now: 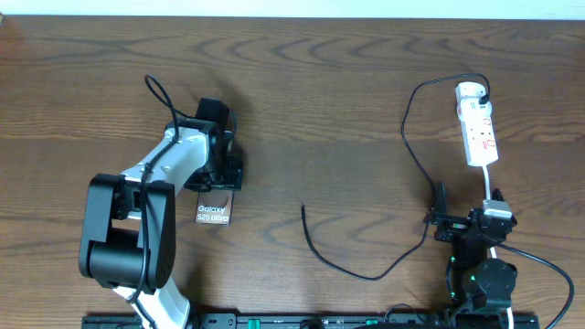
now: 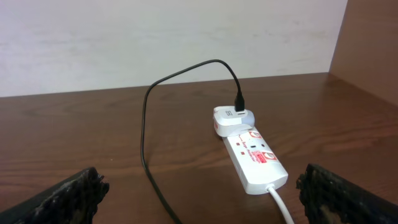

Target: Plug charger to phone and switch on socket

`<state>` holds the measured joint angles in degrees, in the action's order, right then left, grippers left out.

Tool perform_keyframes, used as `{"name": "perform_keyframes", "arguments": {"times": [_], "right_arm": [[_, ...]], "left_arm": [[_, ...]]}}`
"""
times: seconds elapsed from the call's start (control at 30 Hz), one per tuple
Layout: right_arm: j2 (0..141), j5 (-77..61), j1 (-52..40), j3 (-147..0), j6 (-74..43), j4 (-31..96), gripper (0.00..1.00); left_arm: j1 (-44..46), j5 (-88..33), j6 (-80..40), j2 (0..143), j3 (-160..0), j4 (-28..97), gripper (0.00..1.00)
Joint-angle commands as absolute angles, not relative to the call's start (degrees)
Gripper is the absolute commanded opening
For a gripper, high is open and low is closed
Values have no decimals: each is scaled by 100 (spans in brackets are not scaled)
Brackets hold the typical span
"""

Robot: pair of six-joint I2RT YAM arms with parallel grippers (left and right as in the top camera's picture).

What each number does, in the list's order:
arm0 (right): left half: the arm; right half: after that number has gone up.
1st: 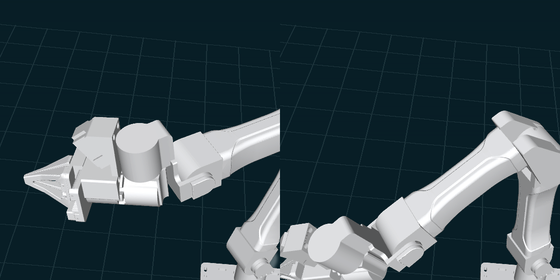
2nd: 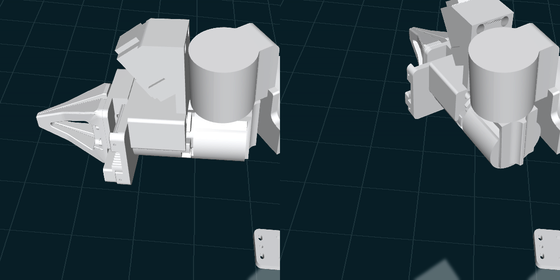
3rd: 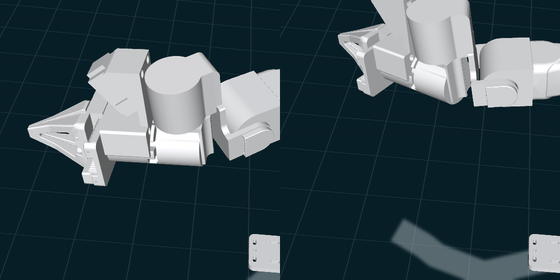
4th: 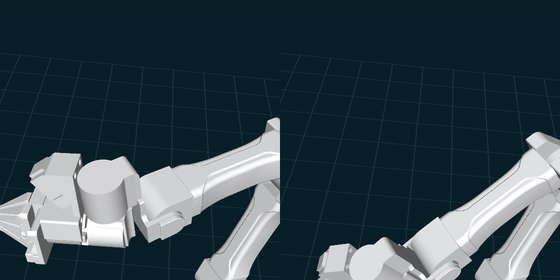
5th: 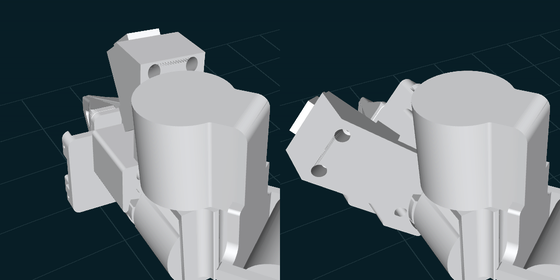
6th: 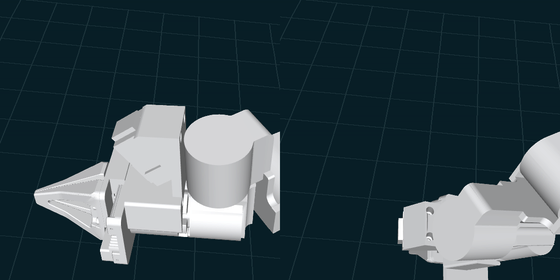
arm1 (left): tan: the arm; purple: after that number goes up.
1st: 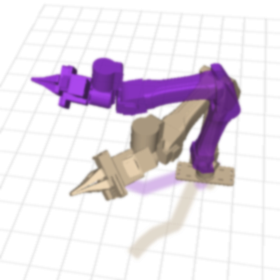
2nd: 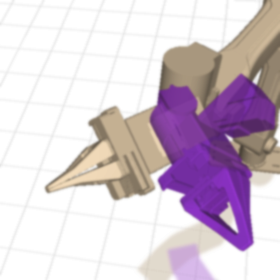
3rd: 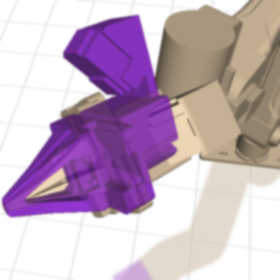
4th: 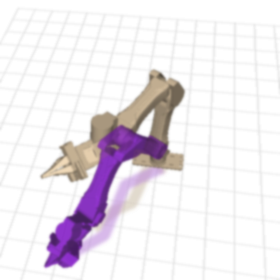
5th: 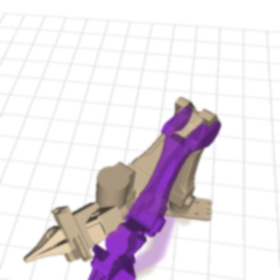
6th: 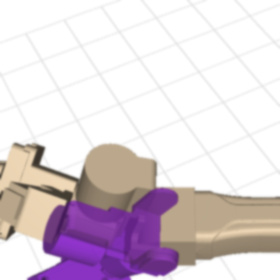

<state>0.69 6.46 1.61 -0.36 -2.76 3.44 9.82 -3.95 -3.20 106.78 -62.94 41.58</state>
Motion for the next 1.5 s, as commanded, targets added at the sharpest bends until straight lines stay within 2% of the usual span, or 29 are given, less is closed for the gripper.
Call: {"name": "perform_keyframes", "arguments": {"times": [0.0, 0.37, 0.8, 1.47], "right_arm": [[38, 696, 189, -32, -272, 366, 99], [38, 696, 189, -32, -272, 366, 99], [38, 696, 189, -32, -272, 366, 99], [38, 696, 189, -32, -272, 366, 99]], "left_arm": [[1033, -910, -329, 10916, -6097, 4252, 7], [1033, -1441, -373, 10191, -6217, 4329, 7], [1033, -1459, -676, 9334, -6217, 4521, 7], [1033, -1131, -679, 9255, -6215, 4449, 7]]}}
